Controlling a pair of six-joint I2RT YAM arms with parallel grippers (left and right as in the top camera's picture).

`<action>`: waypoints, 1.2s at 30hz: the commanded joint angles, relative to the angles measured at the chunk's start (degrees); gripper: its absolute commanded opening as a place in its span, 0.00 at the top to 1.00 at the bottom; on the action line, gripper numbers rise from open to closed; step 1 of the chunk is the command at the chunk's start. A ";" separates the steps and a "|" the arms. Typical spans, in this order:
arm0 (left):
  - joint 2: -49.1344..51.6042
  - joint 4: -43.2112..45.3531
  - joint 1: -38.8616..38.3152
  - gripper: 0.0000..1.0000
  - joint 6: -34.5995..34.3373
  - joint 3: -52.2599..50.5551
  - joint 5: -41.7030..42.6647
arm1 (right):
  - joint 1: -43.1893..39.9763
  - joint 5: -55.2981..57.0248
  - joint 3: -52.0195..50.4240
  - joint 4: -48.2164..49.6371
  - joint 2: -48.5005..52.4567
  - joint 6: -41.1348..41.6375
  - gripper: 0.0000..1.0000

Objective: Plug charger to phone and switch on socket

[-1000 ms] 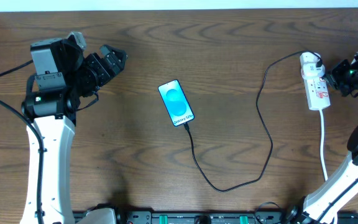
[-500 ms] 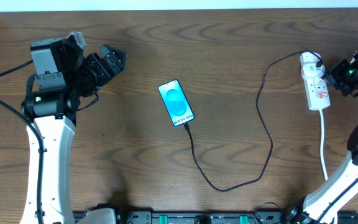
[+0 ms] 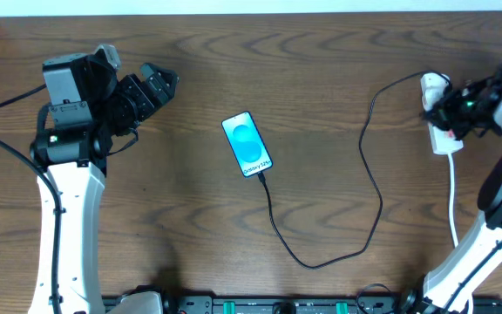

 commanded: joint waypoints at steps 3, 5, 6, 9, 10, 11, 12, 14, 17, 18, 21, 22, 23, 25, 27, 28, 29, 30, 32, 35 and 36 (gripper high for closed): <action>-0.09 0.04 0.13 0.02 0.13 0.11 -0.55 | -0.13 1.99 -0.24 3.56 1.70 2.86 0.99; -0.09 0.04 0.13 0.02 0.13 0.11 -0.57 | -1.05 1.49 -0.22 4.81 1.18 3.26 0.99; -0.09 0.04 0.13 0.02 0.13 0.11 -0.55 | -1.55 1.09 -0.22 5.20 0.63 3.23 0.99; -0.09 0.04 0.13 0.02 0.15 0.11 -0.55 | -3.28 1.09 -0.22 5.35 -1.92 3.19 0.99; -0.09 0.04 0.13 0.02 0.13 0.11 -0.55 | -4.04 1.09 -0.22 5.14 -3.28 2.97 0.99; -0.09 0.04 0.13 0.02 0.13 0.11 -0.57 | -4.76 0.98 -0.22 4.79 -4.57 2.82 0.99; -0.09 0.04 0.13 0.02 0.15 0.11 -0.55 | -5.73 0.85 -0.22 4.24 -6.38 2.25 0.99; -0.09 0.04 0.13 0.02 0.13 0.11 -0.57 | -7.80 0.55 -0.22 2.10 -11.47 0.09 0.99; -0.09 0.04 0.13 0.02 0.13 0.11 -0.57 | -9.25 0.52 -0.22 -1.09 -18.10 -4.44 0.99; -0.09 0.04 0.13 0.02 0.13 0.11 -0.57 | -9.22 0.50 -0.22 -2.12 -20.15 -6.27 0.99; -0.09 0.04 0.13 0.02 0.15 0.11 -0.55 | -8.11 0.02 -0.22 -5.90 -26.91 -13.27 0.99; -0.09 0.04 0.13 0.02 0.13 0.11 -0.55 | -7.02 0.24 -0.22 -7.58 -29.68 -16.59 0.99; -0.09 0.04 0.13 0.02 0.13 0.11 -0.57 | -6.03 0.26 -0.22 -8.76 -31.74 -19.41 0.99; -0.09 0.04 0.13 0.02 0.15 0.11 -0.55 | -3.23 0.85 -0.22 -11.67 -36.11 -24.98 0.98; -0.09 0.04 0.13 0.02 0.13 0.11 -0.55 | 0.52 3.52 -0.22 -14.62 -40.41 -28.50 0.95; -0.09 0.04 0.13 0.02 0.13 0.11 -0.57 | 2.56 5.27 -0.22 -15.96 -42.27 -29.51 0.94; -0.09 0.04 0.13 0.02 0.13 0.11 -0.55 | 4.63 6.91 -0.22 -17.22 -43.91 -30.77 0.92; -0.09 0.04 0.13 0.02 0.13 0.11 -0.57 | 7.65 9.22 -0.22 -18.86 -45.90 -32.65 0.89; -0.09 0.04 0.13 0.02 0.13 0.11 -0.57 | 12.15 12.90 -0.22 -21.22 -48.26 -34.67 0.76; -0.09 0.04 0.13 0.02 0.13 0.11 -0.57 | 19.89 22.08 -0.22 -25.94 -51.43 -34.91 0.19; -0.09 0.04 0.13 0.02 0.13 0.11 -0.57 | 22.08 24.17 -0.22 -27.58 -52.24 -34.95 0.01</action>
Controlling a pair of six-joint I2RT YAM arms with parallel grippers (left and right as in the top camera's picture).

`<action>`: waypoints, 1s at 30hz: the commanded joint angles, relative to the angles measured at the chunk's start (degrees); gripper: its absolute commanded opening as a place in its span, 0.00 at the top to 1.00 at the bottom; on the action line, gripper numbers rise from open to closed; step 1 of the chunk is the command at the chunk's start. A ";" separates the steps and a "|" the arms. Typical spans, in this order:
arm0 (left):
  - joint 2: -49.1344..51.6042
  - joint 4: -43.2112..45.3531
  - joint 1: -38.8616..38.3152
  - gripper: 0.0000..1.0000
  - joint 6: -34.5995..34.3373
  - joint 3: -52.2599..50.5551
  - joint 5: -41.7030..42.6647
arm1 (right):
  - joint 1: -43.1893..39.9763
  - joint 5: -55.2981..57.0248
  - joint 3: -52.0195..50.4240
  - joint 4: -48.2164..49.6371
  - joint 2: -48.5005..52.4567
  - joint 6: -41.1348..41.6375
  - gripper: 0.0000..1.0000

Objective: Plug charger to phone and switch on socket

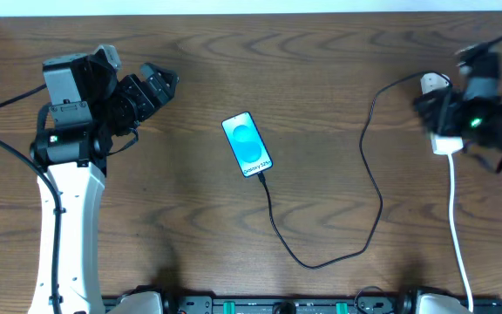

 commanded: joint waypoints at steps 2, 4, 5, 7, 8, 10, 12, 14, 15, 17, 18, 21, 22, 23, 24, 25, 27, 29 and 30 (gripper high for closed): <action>-0.09 0.07 0.13 0.02 0.13 0.11 -0.57 | 8.24 14.64 0.55 -5.11 -3.28 -4.15 0.01; -0.09 0.07 0.13 0.02 0.13 0.11 -0.55 | 10.03 16.44 0.55 -8.13 -3.63 -4.15 0.01; -0.09 0.07 0.13 0.02 0.13 0.11 -0.57 | 10.54 16.33 0.55 -9.66 -3.63 -4.13 0.01; -0.09 0.07 0.13 0.02 0.13 0.11 -0.55 | 10.88 16.31 0.52 -11.87 -3.63 -4.15 0.01; -0.09 0.07 0.13 0.02 0.13 0.11 -0.57 | 10.86 16.33 0.52 -12.87 -3.63 -4.15 0.01; -0.09 0.07 0.13 0.02 0.15 0.11 -0.57 | 10.86 16.33 0.52 -13.77 -3.61 -4.13 0.01; -0.09 0.07 0.13 0.02 0.13 0.11 -0.55 | 10.86 16.35 0.52 -13.75 -3.45 -4.15 0.01; -0.09 0.07 0.13 0.02 0.13 0.11 -0.55 | 10.86 16.35 0.52 -13.75 -3.43 -4.13 0.01; -0.09 0.07 0.13 0.02 0.13 0.11 -0.57 | 10.86 16.35 0.52 -13.77 -3.43 -4.15 0.01; -0.09 0.07 0.13 0.02 0.13 0.11 -0.55 | 10.82 16.35 0.52 -13.77 -3.45 -4.15 0.01; -0.09 0.07 0.13 0.02 0.13 0.11 -0.57 | 10.82 16.35 0.52 -13.75 -3.45 -4.15 0.01; -0.09 0.07 0.13 0.02 0.13 0.11 -0.55 | 10.82 16.33 0.52 -13.75 -3.45 -4.15 0.01; -0.09 0.07 0.13 0.02 0.13 0.11 -0.55 | 10.82 16.35 0.52 -13.75 -3.45 -4.15 0.01; -0.09 0.07 0.13 0.02 0.13 0.11 -0.57 | 10.80 16.35 0.52 -13.77 -3.45 -4.15 0.01; -0.09 0.07 0.13 0.02 0.13 0.11 -0.55 | 10.78 16.37 0.52 -13.77 -3.48 -4.15 0.01; -0.09 0.07 0.13 0.02 0.13 0.11 -0.55 | 10.78 16.35 0.52 -13.75 -3.48 -4.15 0.01; -0.09 0.07 0.13 0.02 0.13 0.11 -0.55 | 10.75 16.37 0.52 -13.75 -3.45 -4.15 0.01; -0.09 0.07 0.13 0.02 0.13 0.11 -0.55 | 10.78 16.35 0.52 -13.77 -3.45 -4.15 0.01; -0.09 0.07 0.13 0.02 0.13 0.11 -0.57 | 10.78 16.35 0.52 -13.77 -3.45 -4.15 0.01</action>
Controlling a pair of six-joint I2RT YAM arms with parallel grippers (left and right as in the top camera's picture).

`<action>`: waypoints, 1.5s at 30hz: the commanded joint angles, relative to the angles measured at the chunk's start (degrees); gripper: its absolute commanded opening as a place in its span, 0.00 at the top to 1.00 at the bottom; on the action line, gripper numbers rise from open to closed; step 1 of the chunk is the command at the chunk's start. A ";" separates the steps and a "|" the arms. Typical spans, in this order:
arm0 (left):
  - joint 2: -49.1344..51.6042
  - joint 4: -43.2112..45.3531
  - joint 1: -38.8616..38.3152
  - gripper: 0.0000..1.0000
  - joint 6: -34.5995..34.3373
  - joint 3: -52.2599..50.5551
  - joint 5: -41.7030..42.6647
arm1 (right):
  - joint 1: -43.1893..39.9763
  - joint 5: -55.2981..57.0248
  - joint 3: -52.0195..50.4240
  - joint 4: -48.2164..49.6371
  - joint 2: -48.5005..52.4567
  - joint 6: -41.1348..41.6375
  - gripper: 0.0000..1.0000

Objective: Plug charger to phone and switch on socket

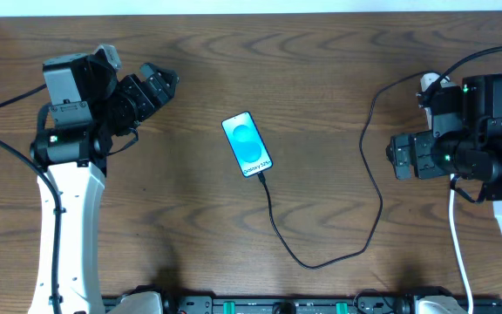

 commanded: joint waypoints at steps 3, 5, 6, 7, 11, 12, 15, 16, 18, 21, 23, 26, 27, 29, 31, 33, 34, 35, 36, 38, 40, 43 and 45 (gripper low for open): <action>-0.09 0.07 0.13 0.02 0.15 0.11 -0.57 | 0.31 0.63 0.50 -0.09 -0.04 -0.76 0.01; -0.09 0.07 0.13 0.02 0.13 0.11 -0.57 | 0.31 0.63 0.50 -0.07 -0.04 -0.76 0.01; -0.09 0.07 0.13 0.02 0.13 0.11 -0.57 | 0.31 0.63 0.50 -0.09 -0.04 -0.76 0.01; -0.09 0.07 0.13 0.02 0.13 0.11 -0.57 | 0.31 0.63 0.50 -0.07 -0.04 -0.76 0.01; -0.09 0.07 0.13 0.02 0.13 0.11 -0.55 | 0.31 0.63 0.50 -0.09 -0.07 -0.76 0.01; -0.09 0.07 0.13 0.02 0.13 0.11 -0.55 | 0.31 0.68 0.50 -0.28 -0.07 -0.76 0.01; -0.09 0.07 0.13 0.02 0.13 0.11 -0.55 | 0.31 0.66 0.50 -1.42 -0.04 -0.76 0.01; -0.09 0.07 0.13 0.02 0.13 0.11 -0.57 | 0.31 0.66 0.50 -1.33 -0.04 -0.76 0.01; -0.09 0.07 0.13 0.02 0.13 0.11 -0.55 | 0.28 0.70 0.50 -1.18 -0.07 -0.83 0.01; -0.09 0.07 0.13 0.02 0.15 0.11 -0.55 | 0.31 1.16 0.50 -1.81 -0.11 -2.51 0.01; -0.09 0.07 0.13 0.02 0.13 0.11 -0.57 | 0.31 1.88 0.50 -1.64 -0.20 -2.51 0.01; -0.09 0.07 0.13 0.02 0.13 0.11 -0.55 | 0.31 2.16 0.28 -0.90 -0.22 -2.95 0.01; -0.09 0.07 0.13 0.02 0.13 0.11 -0.57 | 0.31 2.16 -0.31 0.15 -0.76 -2.93 0.01; -0.09 0.07 0.13 0.02 0.13 0.11 -0.57 | 0.35 2.19 -2.99 5.14 -4.11 -2.93 0.01; -0.09 0.07 0.13 0.02 0.13 0.11 -0.55 | 0.35 2.16 -7.58 11.72 -8.90 -2.95 0.01; -0.09 0.07 0.13 0.02 0.13 0.11 -0.55 | 0.35 2.19 -13.75 18.69 -14.73 -4.07 0.01; -0.09 0.07 0.13 0.02 0.13 0.11 -0.55 | 0.35 2.16 -17.33 22.27 -17.99 -4.98 0.01; -0.09 0.07 0.13 0.02 0.13 0.11 -0.55 | 0.35 2.16 -19.96 24.44 -20.48 -5.62 0.01; -0.09 0.07 0.13 0.02 0.13 0.11 -0.57 | 0.35 2.16 -24.41 28.17 -24.65 -6.64 0.01; -0.09 0.07 0.13 0.02 0.13 0.11 -0.55 | 0.35 2.16 -31.41 33.59 -31.52 -8.11 0.01; -0.09 0.07 0.13 0.02 0.13 0.11 -0.55 | 0.35 2.19 -38.93 39.43 -38.91 -8.94 0.01; -0.09 0.07 0.13 0.02 0.13 0.11 -0.57 | 0.02 2.16 -49.48 46.95 -48.94 -8.92 0.01; -0.09 0.07 0.13 0.02 0.13 0.11 -0.57 | -0.33 2.14 -55.30 50.97 -54.29 -8.92 0.01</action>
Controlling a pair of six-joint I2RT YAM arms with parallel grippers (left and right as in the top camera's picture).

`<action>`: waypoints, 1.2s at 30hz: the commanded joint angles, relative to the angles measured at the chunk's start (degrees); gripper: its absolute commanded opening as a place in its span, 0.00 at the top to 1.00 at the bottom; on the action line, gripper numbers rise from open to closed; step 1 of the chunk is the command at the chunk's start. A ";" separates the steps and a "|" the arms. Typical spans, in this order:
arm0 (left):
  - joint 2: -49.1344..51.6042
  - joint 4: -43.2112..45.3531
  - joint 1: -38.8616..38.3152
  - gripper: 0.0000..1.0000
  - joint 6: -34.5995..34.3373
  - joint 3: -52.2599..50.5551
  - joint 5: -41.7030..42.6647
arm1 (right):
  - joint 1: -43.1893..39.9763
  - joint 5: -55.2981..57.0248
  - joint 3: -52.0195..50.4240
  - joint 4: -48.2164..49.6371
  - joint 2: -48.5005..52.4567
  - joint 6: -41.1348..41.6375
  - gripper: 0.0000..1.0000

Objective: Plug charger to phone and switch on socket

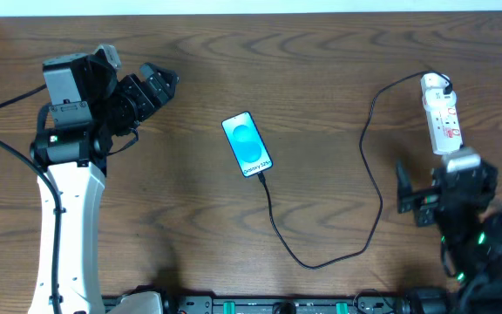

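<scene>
The phone [247, 145] lies face up mid-table, its screen lit blue. The black charger cable [321, 259] is plugged into its lower end, loops toward the front and runs up to the white power strip [441, 115] at the far right. That strip lies uncovered, and its switch is too small to read. My right gripper [405, 190] is below the strip near the front right, pointing left and touching nothing. My left gripper [161, 80] hangs at the far left, well away from the phone. Neither gripper's finger gap is readable.
The strip's white lead [457, 161] runs down under my right arm [478, 244]. My left arm [64, 201] stands along the left side. A black rail [277, 305] lines the table's front edge.
My right arm has moved from just beside the power strip's lower part down to the front right corner, leaving the whole strip in view. Phone, cable and left arm have not moved.
My right gripper was first on the power strip at the far right. It then showed blurred over the strip, later just left of and below it, and now stands clear near the front. The phone stayed lit with the cable plugged in throughout, and the left arm stayed still.
</scene>
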 commanded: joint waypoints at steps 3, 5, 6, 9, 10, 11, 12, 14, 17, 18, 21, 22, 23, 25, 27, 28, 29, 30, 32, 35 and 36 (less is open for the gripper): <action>-0.09 0.09 0.13 0.02 0.31 0.11 -0.57 | -0.46 0.22 -16.31 10.36 -13.00 -1.40 0.01; -0.09 0.09 0.13 0.02 0.31 0.11 -0.57 | -0.46 0.15 -22.36 16.52 -16.26 -1.40 0.01; -0.09 0.09 0.13 0.02 0.31 0.11 -0.57 | -0.44 -0.07 -24.52 18.97 -17.14 -1.38 0.01; -0.09 0.09 0.13 0.02 0.31 0.11 -0.59 | -0.35 -0.66 -30.77 26.38 -19.08 -1.36 0.01; -0.09 0.09 0.13 0.02 0.31 0.11 -0.57 | -0.35 -1.18 -33.92 29.83 -20.33 -1.36 0.01; -0.09 0.09 0.13 0.02 0.31 0.11 -0.57 | -0.35 -1.60 -35.17 30.93 -20.96 -1.36 0.01; -0.09 0.09 0.13 0.02 0.33 0.11 -0.59 | -0.35 -1.79 -36.24 31.61 -21.55 -1.36 0.01; -0.09 0.09 0.13 0.02 0.33 0.11 -0.57 | -0.31 -2.12 -36.63 29.73 -22.36 -1.07 0.01; -0.09 0.09 0.13 0.02 0.31 0.11 -0.57 | 0.20 -2.45 -36.63 25.88 -22.62 -0.72 0.01; -0.09 0.09 0.13 0.02 0.31 0.11 -0.59 | 0.33 -2.54 -36.61 23.96 -22.62 -0.61 0.01; -0.09 0.09 0.13 0.02 0.31 0.11 -0.57 | 0.35 -2.14 -36.61 24.35 -22.47 -0.28 0.01; -0.09 0.09 0.13 0.02 0.31 0.11 -0.57 | 0.35 -2.10 -36.61 24.44 -22.43 -0.31 0.01; -0.09 0.09 0.13 0.02 0.31 0.11 -0.57 | 0.35 -2.12 -36.61 24.46 -22.43 -0.28 0.01; -0.09 0.09 0.13 0.02 0.31 0.11 -0.57 | 0.35 -2.12 -36.61 24.46 -22.43 -0.31 0.01; -0.09 0.09 0.13 0.02 0.31 0.11 -0.59 | 0.35 -2.12 -36.61 24.46 -22.43 -0.28 0.01; -0.09 0.09 0.13 0.02 0.31 0.11 -0.59 | 0.35 -2.12 -36.61 24.46 -22.43 -0.28 0.01; -0.09 0.09 0.13 0.02 0.31 0.11 -0.59 | 0.35 -2.12 -36.61 24.46 -22.43 -0.28 0.01; -0.09 0.09 0.13 0.02 0.31 0.11 -0.59 | 0.35 -2.12 -36.61 24.46 -22.43 -0.28 0.01; -0.09 0.09 0.13 0.02 0.31 0.11 -0.57 | 0.35 -2.12 -36.61 24.46 -22.43 -0.31 0.01; -0.09 0.09 0.13 0.02 0.31 0.11 -0.57 | 0.35 -2.12 -36.61 24.46 -22.43 -0.28 0.01; -0.09 0.09 0.13 0.02 0.31 0.11 -0.57 | 0.35 -2.12 -36.61 24.46 -22.43 -0.31 0.01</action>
